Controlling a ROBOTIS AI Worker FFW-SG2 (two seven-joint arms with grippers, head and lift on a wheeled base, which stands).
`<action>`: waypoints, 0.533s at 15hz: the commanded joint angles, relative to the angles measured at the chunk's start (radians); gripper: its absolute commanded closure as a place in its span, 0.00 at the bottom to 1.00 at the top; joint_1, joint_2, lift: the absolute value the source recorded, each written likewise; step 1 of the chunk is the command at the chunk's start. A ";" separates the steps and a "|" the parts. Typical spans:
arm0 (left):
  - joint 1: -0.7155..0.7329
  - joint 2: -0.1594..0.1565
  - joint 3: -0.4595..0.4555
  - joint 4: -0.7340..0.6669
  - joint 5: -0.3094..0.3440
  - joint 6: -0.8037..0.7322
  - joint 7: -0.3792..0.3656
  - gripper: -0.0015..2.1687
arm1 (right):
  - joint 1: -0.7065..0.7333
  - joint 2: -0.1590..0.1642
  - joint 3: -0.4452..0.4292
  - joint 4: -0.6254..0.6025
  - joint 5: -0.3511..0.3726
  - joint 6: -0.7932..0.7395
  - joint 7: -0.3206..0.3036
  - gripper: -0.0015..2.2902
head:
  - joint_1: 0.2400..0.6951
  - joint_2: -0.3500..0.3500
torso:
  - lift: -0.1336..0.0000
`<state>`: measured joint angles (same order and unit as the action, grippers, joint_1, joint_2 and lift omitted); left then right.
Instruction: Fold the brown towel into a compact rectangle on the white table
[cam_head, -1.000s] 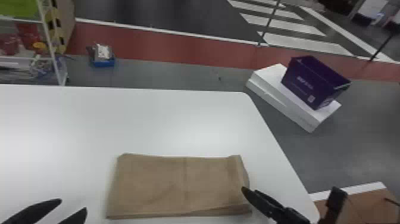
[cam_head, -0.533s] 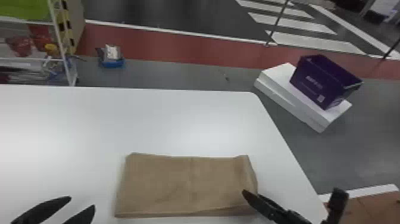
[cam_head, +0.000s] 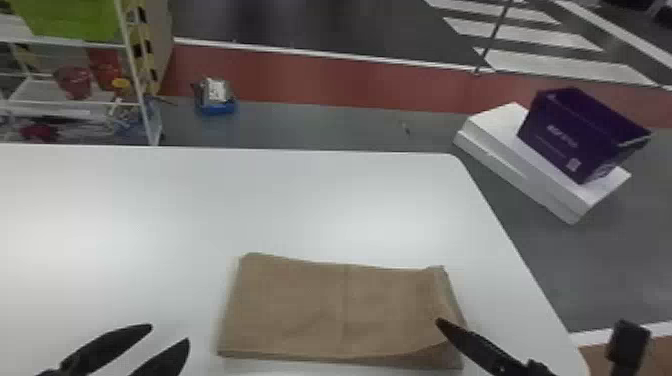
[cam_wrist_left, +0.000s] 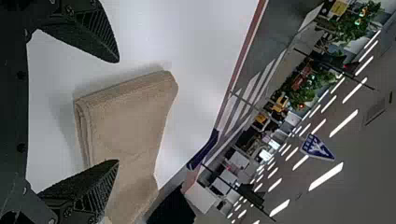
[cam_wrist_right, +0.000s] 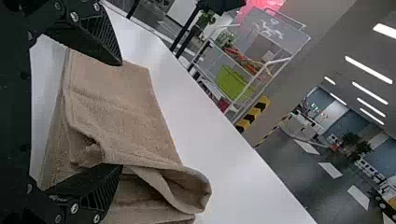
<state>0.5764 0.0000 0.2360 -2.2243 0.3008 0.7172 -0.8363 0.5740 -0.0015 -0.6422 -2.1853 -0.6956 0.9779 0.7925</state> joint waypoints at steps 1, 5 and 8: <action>0.008 -0.003 0.003 -0.003 0.003 -0.003 -0.001 0.06 | 0.006 0.002 -0.056 -0.021 -0.041 0.028 0.001 0.08 | 1.00 0.16 | 0.07; 0.010 -0.003 0.000 -0.001 0.004 -0.003 0.003 0.07 | -0.009 0.002 -0.165 0.010 -0.104 0.046 0.007 0.08 | 1.00 0.09 | 0.07; 0.010 -0.003 -0.004 -0.003 0.003 -0.009 0.005 0.06 | -0.049 0.002 -0.240 0.035 -0.121 0.074 0.001 0.07 | 1.00 0.01 | 0.07</action>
<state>0.5860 0.0000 0.2335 -2.2260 0.3039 0.7104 -0.8301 0.5446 -0.0015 -0.8488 -2.1616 -0.8113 1.0437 0.7961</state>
